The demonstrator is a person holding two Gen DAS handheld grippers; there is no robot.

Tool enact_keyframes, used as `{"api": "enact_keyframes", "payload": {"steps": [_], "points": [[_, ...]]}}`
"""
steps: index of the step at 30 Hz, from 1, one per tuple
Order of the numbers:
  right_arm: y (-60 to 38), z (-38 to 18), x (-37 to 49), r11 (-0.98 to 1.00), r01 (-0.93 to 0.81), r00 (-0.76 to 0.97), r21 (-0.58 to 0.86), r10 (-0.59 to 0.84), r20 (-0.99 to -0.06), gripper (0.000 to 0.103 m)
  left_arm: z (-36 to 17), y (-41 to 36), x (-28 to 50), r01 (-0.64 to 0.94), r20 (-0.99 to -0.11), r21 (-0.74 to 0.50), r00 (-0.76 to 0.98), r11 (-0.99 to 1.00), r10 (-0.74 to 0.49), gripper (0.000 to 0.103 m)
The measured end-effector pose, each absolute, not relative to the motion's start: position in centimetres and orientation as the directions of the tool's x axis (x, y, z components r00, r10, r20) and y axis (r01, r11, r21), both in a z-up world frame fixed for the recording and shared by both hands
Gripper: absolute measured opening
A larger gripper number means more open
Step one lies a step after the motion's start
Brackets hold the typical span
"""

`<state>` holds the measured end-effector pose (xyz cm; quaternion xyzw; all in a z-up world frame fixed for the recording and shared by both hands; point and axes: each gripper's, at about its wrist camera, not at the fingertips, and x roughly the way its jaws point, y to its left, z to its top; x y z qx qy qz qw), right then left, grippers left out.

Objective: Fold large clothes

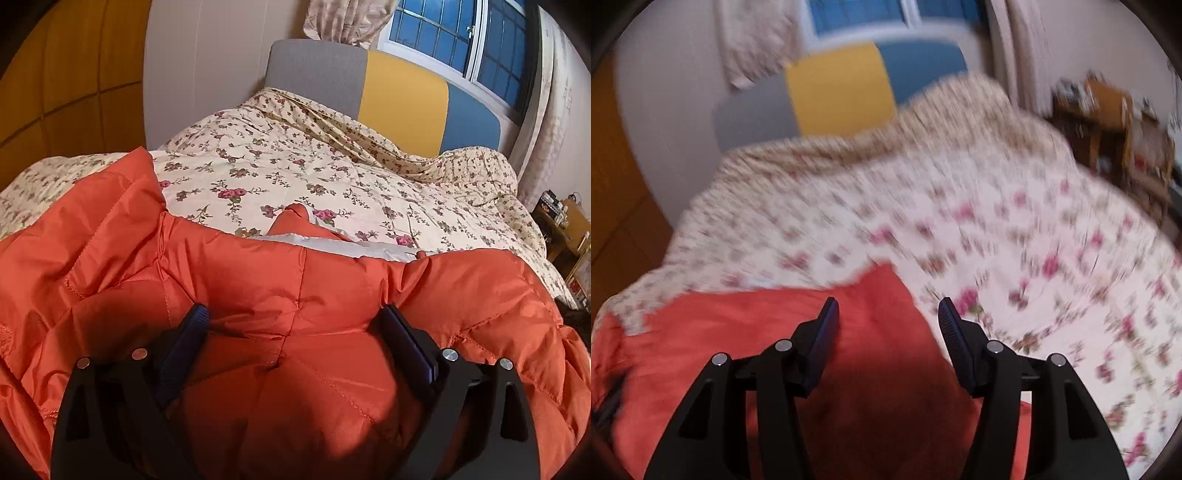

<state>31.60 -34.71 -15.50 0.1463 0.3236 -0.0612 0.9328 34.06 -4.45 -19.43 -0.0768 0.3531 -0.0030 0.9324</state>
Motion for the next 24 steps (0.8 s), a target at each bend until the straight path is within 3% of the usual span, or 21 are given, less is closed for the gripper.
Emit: {"api": "enact_keyframes", "payload": {"steps": [4,8,15,24], "points": [[-29.8,-11.7,28.8,0.965,0.015,0.838,0.261,0.130,-0.530,0.053,-19.3,-4.6,34.0,-0.053,-0.658,-0.134,0.751,0.990,-0.049,0.094],[-24.1,-13.3,30.3,0.976,-0.096,0.789,0.194,0.194,-0.583,0.037,-19.2,-4.6,33.8,-0.053,-0.653,-0.137,0.756,0.989,-0.050,0.094],[-22.7,-17.9,32.0,0.984,-0.061,0.753,0.167,0.155,-0.640,0.037,-19.3,-4.6,33.8,-0.059,-0.645,-0.139,0.762,0.988,-0.045,0.094],[-22.5,-19.3,33.1,0.987,-0.054,0.738,0.153,0.143,-0.659,0.038,-19.5,-5.2,34.2,-0.075,-0.662,-0.100,0.750,0.992,-0.010,0.094]]}}
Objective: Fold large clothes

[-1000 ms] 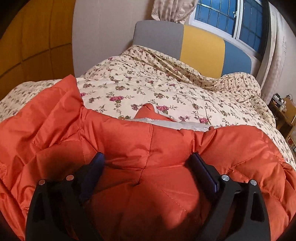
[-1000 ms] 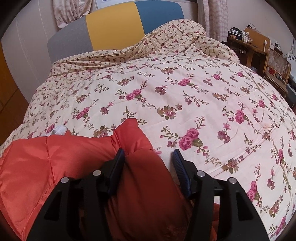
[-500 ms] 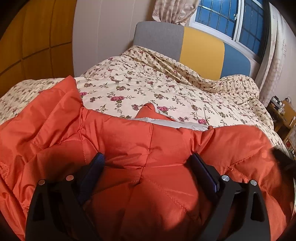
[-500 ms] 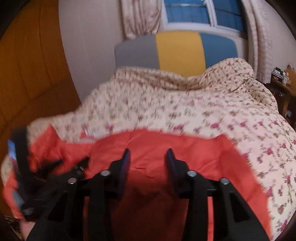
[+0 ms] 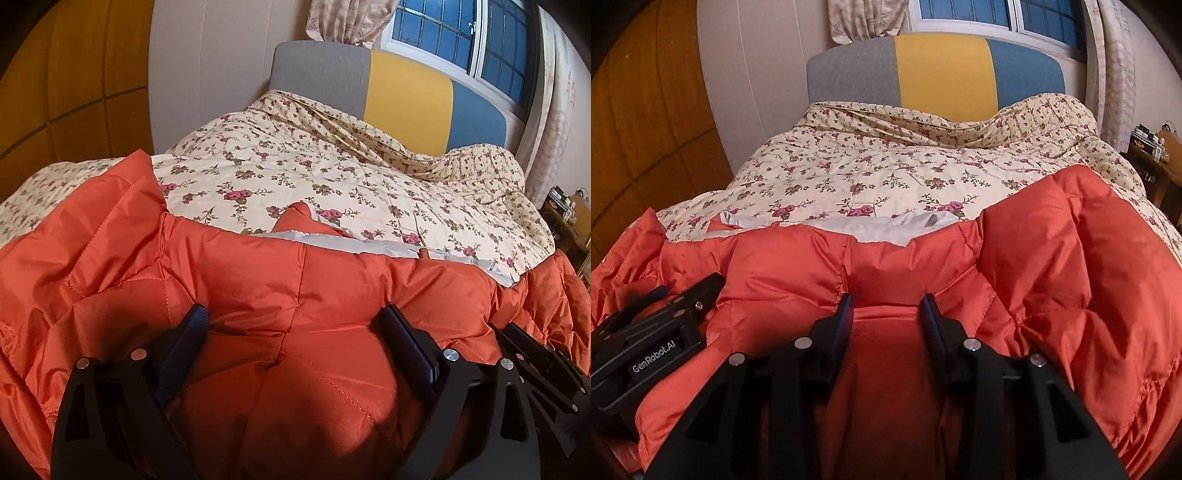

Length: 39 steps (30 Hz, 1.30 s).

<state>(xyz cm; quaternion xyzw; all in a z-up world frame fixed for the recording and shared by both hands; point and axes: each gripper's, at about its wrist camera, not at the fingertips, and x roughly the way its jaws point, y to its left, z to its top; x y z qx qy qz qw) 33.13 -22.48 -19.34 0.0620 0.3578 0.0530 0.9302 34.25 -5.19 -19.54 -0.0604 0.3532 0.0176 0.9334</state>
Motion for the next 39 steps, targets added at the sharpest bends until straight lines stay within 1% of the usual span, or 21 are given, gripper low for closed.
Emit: {"api": "enact_keyframes", "payload": {"steps": [2,4,5,6,7,9,10,11,13,17,18,19,22,28,32,34,35,36,37,39], "points": [[-22.6,-19.1,33.1,0.984,-0.059,0.730,0.168,0.157,-0.665,0.039,-19.4,-5.2,34.3,-0.076,-0.671,-0.097,0.741,0.992,-0.009,0.095],[-23.4,-18.2,33.0,0.974,-0.074,0.714,0.214,0.202,-0.671,0.049,-18.5,-5.1,34.0,-0.083,-0.702,-0.071,0.712,0.994,0.010,0.095],[-24.1,-17.6,32.6,0.965,-0.082,0.715,0.248,0.230,-0.661,0.049,-17.8,-5.0,33.6,-0.088,-0.711,-0.068,0.703,0.994,0.013,0.095],[-24.9,-16.8,32.0,0.957,-0.087,0.729,0.277,0.250,-0.637,0.049,-16.8,-4.8,32.5,-0.103,-0.694,-0.091,0.720,0.990,0.011,0.095],[-26.1,-15.4,30.8,0.956,-0.075,0.764,0.283,0.237,-0.601,0.049,-16.1,-4.5,31.7,-0.113,-0.670,-0.118,0.742,0.987,0.005,0.095],[-27.6,-13.9,29.8,0.964,-0.050,0.795,0.262,0.197,-0.573,0.049,-14.4,-4.5,29.3,-0.106,-0.590,-0.211,0.806,0.972,-0.040,0.095],[-28.5,-13.3,29.4,0.971,-0.026,0.807,0.238,0.160,-0.568,0.049,-13.8,-5.1,28.5,-0.089,-0.561,-0.218,0.826,0.972,-0.050,0.095],[-29.2,-13.1,29.3,0.977,-0.001,0.811,0.212,0.125,-0.572,0.049,-13.5,-5.9,28.5,-0.076,-0.559,-0.191,0.828,0.979,-0.044,0.095],[-30.5,-13.6,30.1,0.985,0.054,0.791,0.166,0.060,-0.609,0.049,-14.0,-8.3,29.3,-0.032,-0.572,-0.084,0.820,0.996,-0.022,0.095],[-32.2,-16.7,31.5,0.974,0.121,0.723,0.192,0.046,-0.689,0.049,-17.5,-11.1,31.8,0.027,-0.650,0.099,0.759,0.995,0.044,0.096],[-32.4,-17.4,31.5,0.973,0.124,0.721,0.194,0.046,-0.691,0.049,-18.3,-11.0,32.0,0.036,-0.662,0.096,0.748,0.995,0.037,0.097],[-32.5,-17.9,31.4,0.970,0.126,0.731,0.210,0.053,-0.681,0.049,-18.7,-10.4,32.4,0.034,-0.670,0.056,0.742,0.998,0.012,0.100],[-32.5,-18.8,31.6,0.967,0.138,0.736,0.213,0.044,-0.676,0.049,-19.2,-9.7,32.9,0.042,-0.681,0.006,0.732,0.999,-0.027,0.100],[-32.2,-19.4,32.6,0.972,0.153,0.722,0.179,0.014,-0.692,0.050,-20.0,-10.2,33.5,0.038,-0.684,0.021,0.729,0.999,-0.013,0.100],[-32.1,-19.5,32.7,0.974,0.150,0.716,0.169,0.011,-0.698,0.051,-19.6,-9.9,33.2,0.043,-0.693,0.004,0.720,0.999,-0.028,0.100],[-32.1,-19.2,32.4,0.975,0.138,0.718,0.173,0.022,-0.695,0.056,-19.1,-9.4,32.6,0.058,-0.706,-0.025,0.706,0.998,-0.058,0.100],[-32.1,-19.0,32.2,0.976,0.132,0.719,0.174,0.026,-0.694,0.057,-18.5,-8.7,31.8,0.075,-0.710,-0.049,0.699,0.996,-0.088,0.100],[-32.0,-18.7,32.0,0.977,0.131,0.719,0.166,0.022,-0.695,0.061,-18.1,-8.3,31.2,0.080,-0.708,-0.058,0.699,0.995,-0.098,0.100],[-31.8,-18.2,31.6,0.980,0.127,0.720,0.153,0.015,-0.694,0.065,-17.5,-7.6,30.3,0.078,-0.701,-0.067,0.706,0.995,-0.102,0.100],[-31.3,-17.3,30.6,0.983,0.117,0.731,0.140,0.010,-0.683,0.067,-16.8,-6.5,28.7,0.069,-0.683,-0.071,0.724,0.995,-0.099,0.100]]}}
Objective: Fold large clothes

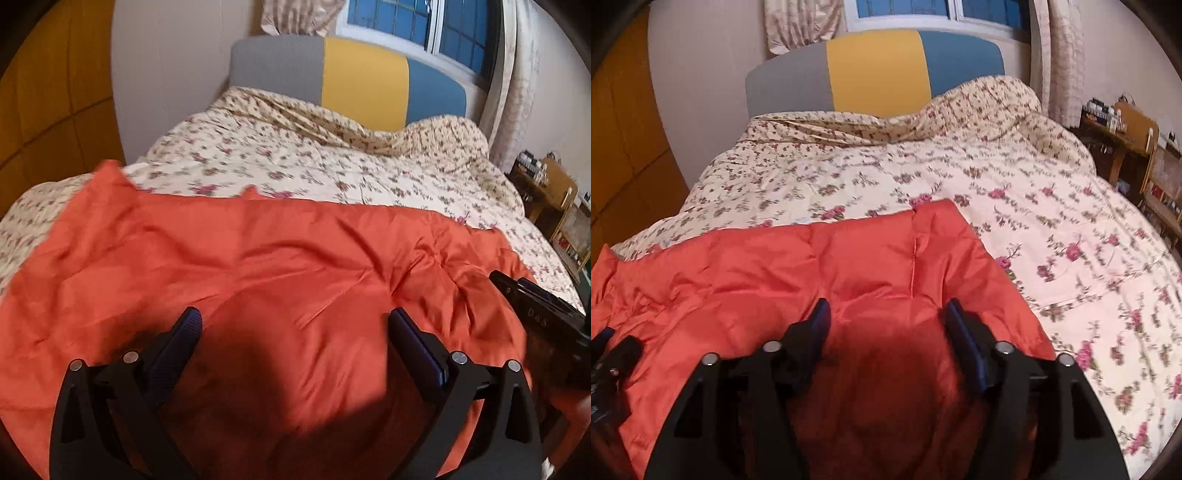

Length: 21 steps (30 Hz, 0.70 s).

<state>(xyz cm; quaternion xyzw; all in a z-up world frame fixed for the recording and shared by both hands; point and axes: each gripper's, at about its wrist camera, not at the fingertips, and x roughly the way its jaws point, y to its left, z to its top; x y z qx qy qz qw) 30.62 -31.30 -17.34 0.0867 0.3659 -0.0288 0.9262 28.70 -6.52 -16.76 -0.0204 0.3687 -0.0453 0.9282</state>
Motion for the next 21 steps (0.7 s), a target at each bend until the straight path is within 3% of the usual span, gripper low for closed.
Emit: {"api": "enact_keyframes", "payload": {"steps": [4,10,21], "points": [[-30.1,-16.0,28.2,0.985,0.085,0.749,0.147,0.034,-0.662,0.070,-15.9,-3.2,25.4,-0.007,-0.635,-0.076,0.772,0.997,-0.043,0.100],[-27.7,-14.8,24.9,0.990,0.048,0.760,0.131,0.049,-0.648,0.070,-15.9,2.1,21.8,-0.139,-0.613,-0.178,0.790,0.974,0.000,0.100],[-25.6,-13.9,20.5,0.975,0.015,0.757,0.223,0.135,-0.639,0.071,-14.8,7.5,15.6,-0.218,-0.532,-0.205,0.843,0.954,0.078,0.100]]}}
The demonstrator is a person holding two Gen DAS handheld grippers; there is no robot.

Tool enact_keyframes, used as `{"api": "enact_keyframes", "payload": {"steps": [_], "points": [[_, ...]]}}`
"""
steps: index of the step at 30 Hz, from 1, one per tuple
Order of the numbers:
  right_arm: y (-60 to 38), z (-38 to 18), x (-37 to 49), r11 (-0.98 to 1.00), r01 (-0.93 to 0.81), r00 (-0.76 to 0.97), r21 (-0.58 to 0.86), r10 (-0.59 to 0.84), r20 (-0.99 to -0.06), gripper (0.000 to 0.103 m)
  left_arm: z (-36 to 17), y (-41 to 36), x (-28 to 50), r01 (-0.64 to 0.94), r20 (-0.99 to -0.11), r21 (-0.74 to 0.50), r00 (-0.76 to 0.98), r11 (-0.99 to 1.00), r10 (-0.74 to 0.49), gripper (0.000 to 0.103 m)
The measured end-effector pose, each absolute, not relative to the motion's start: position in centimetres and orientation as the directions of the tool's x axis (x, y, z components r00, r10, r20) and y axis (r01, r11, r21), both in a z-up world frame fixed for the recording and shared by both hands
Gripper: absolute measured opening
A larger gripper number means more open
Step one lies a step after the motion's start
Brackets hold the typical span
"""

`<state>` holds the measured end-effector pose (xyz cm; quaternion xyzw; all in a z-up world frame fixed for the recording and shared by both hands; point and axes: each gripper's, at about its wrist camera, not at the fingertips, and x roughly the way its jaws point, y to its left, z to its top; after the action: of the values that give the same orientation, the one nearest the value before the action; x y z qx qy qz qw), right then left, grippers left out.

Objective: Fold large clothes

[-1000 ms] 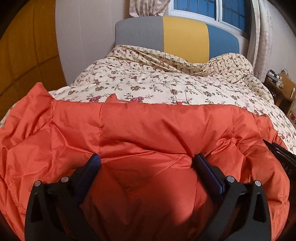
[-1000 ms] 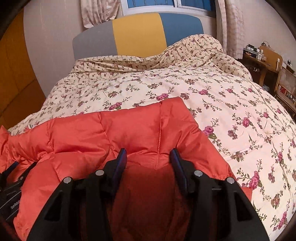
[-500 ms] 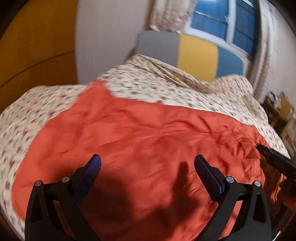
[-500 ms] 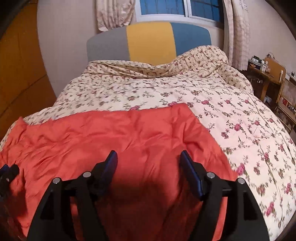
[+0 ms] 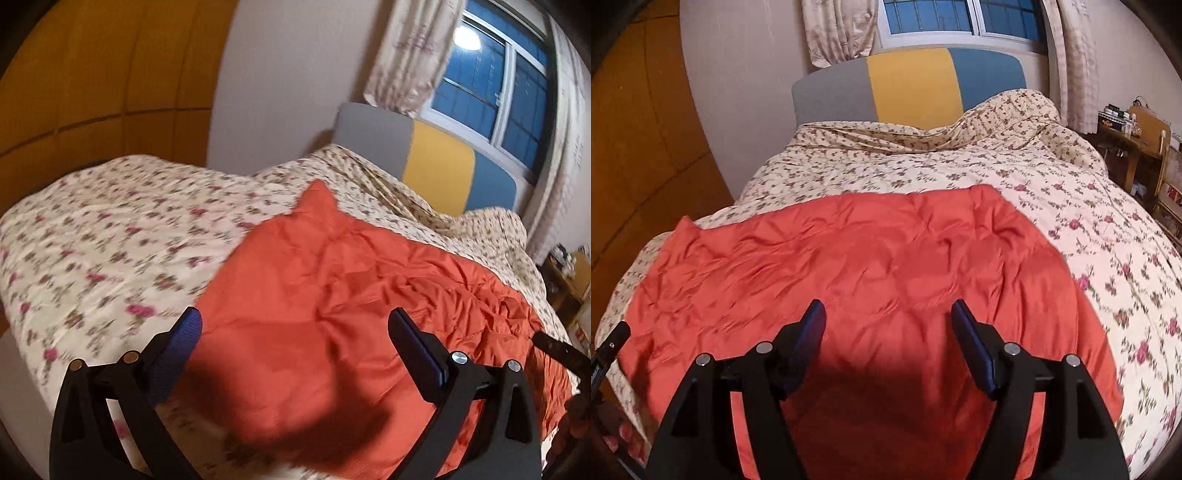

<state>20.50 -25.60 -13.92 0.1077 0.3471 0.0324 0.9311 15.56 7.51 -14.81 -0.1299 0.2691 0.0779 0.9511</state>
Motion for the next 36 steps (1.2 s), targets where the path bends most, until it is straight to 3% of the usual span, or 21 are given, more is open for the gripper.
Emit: {"api": "enact_keyframes", "payload": {"steps": [3,14,15,18,19,22,28,36], "points": [[-24.9,-13.7,19.0,0.975,-0.006,0.759,0.221,0.149,-0.634,0.076,-15.4,9.0,14.0,-0.241,-0.552,-0.249,0.831,0.938,0.067,0.100],[-22.2,-14.2,13.9,0.964,-0.102,0.737,0.244,0.238,-0.632,0.076,-18.8,11.0,11.8,-0.182,-0.578,-0.512,0.796,0.839,-0.181,0.100],[-21.8,-14.2,13.7,0.966,-0.112,0.737,0.233,0.238,-0.632,0.069,-18.9,10.8,12.1,-0.166,-0.573,-0.526,0.794,0.834,-0.203,0.100],[-20.6,-14.6,13.2,0.961,-0.157,0.730,0.226,0.267,-0.629,0.028,-19.4,10.2,13.2,-0.137,-0.564,-0.574,0.781,0.808,-0.268,0.093],[-20.5,-14.7,13.2,0.954,-0.176,0.722,0.242,0.292,-0.627,0.021,-19.5,10.1,13.5,-0.132,-0.564,-0.584,0.776,0.801,-0.283,0.090],[-19.7,-14.9,13.5,0.945,-0.223,0.714,0.239,0.325,-0.620,0.017,-20.0,9.9,14.2,-0.125,-0.553,-0.598,0.780,0.791,-0.294,0.081],[-19.1,-18.1,16.2,0.947,-0.206,0.633,0.249,0.322,-0.704,0.015,-20.4,10.6,14.6,-0.131,-0.518,-0.629,0.806,0.767,-0.287,0.080],[-18.7,-19.8,16.4,0.951,-0.220,0.646,0.217,0.309,-0.698,0.014,-21.2,11.5,15.6,-0.165,-0.479,-0.666,0.843,0.727,-0.247,0.080]]}}
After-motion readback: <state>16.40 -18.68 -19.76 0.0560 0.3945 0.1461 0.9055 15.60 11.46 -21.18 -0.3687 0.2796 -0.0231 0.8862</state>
